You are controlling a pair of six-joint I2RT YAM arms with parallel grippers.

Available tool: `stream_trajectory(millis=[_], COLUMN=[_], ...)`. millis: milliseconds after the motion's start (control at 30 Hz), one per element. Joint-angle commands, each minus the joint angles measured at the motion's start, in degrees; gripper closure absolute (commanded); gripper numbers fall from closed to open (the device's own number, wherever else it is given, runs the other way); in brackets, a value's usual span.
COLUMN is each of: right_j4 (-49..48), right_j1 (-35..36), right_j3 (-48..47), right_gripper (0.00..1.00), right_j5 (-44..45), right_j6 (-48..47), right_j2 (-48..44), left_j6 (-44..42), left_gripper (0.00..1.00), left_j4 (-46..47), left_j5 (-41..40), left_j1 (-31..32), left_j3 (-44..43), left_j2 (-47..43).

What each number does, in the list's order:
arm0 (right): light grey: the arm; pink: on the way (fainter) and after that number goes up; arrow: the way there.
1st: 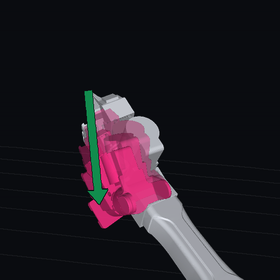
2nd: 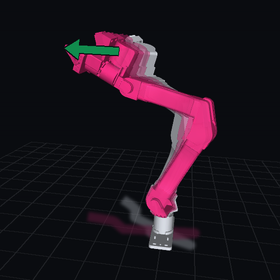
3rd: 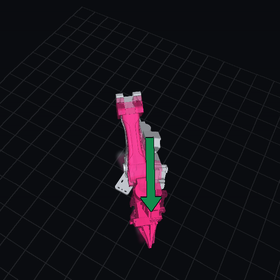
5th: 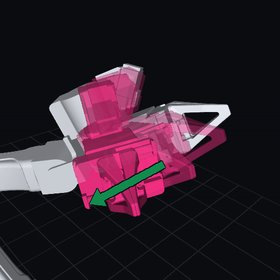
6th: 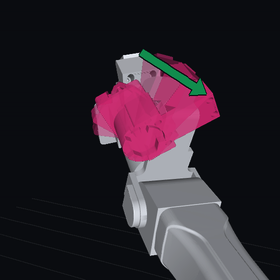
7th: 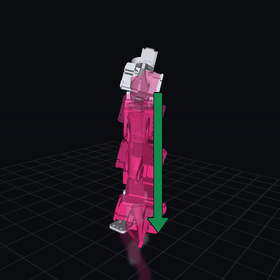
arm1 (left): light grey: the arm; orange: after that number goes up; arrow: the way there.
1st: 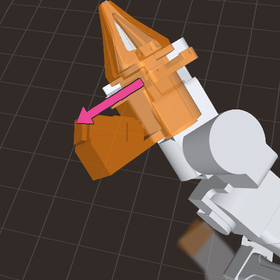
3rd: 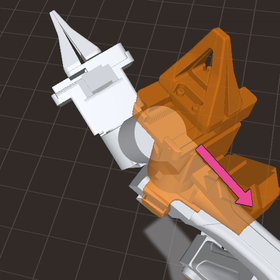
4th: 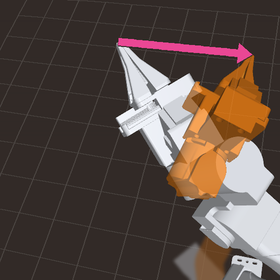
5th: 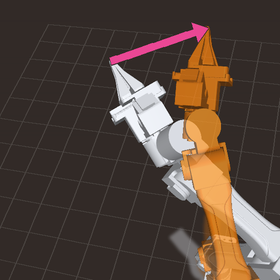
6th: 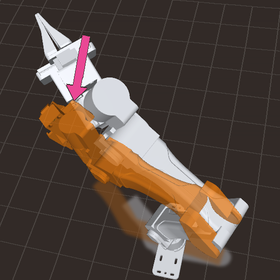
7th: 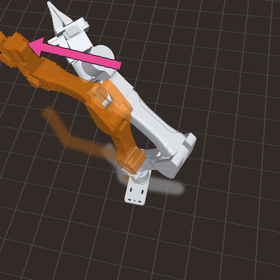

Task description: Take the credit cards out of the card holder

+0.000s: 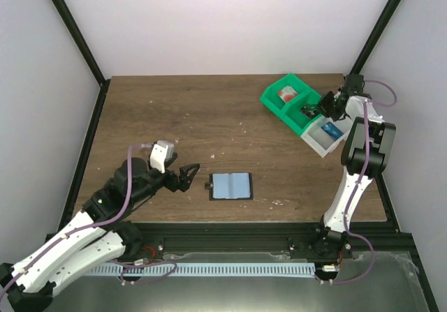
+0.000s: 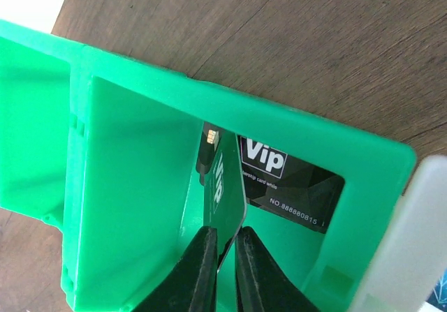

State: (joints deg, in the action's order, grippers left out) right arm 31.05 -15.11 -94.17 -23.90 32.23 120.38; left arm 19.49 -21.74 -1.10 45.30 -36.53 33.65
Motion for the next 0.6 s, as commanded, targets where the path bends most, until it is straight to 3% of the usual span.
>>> stream_trajectory(millis=[0, 167, 400, 567], right_j4=[0.20, 0.50, 2.30, 3.25], right_j1=[-0.71, -0.66, -0.65, -0.71], right_j3=[-2.72, -3.32, -5.49, -5.99], right_gripper=[0.89, 0.85, 0.71, 0.69], right_j5=[2.16, 1.52, 1.32, 1.91], right_j6=[0.60, 1.85, 2.97, 3.22], right_j2=[0.48, 0.32, -0.16, -1.10], left_j6=[0.29, 0.64, 0.75, 0.61], left_gripper=[0.00, 0.00, 0.00, 0.00], left_j4=[-0.17, -0.32, -0.15, -0.31], left_j5=[-0.85, -1.01, -1.01, -1.00], left_j1=[-0.02, 0.03, 0.00, -0.03], left_j3=[0.17, 0.39, 0.51, 0.33], left_j2=[0.33, -0.38, -0.63, 0.63])
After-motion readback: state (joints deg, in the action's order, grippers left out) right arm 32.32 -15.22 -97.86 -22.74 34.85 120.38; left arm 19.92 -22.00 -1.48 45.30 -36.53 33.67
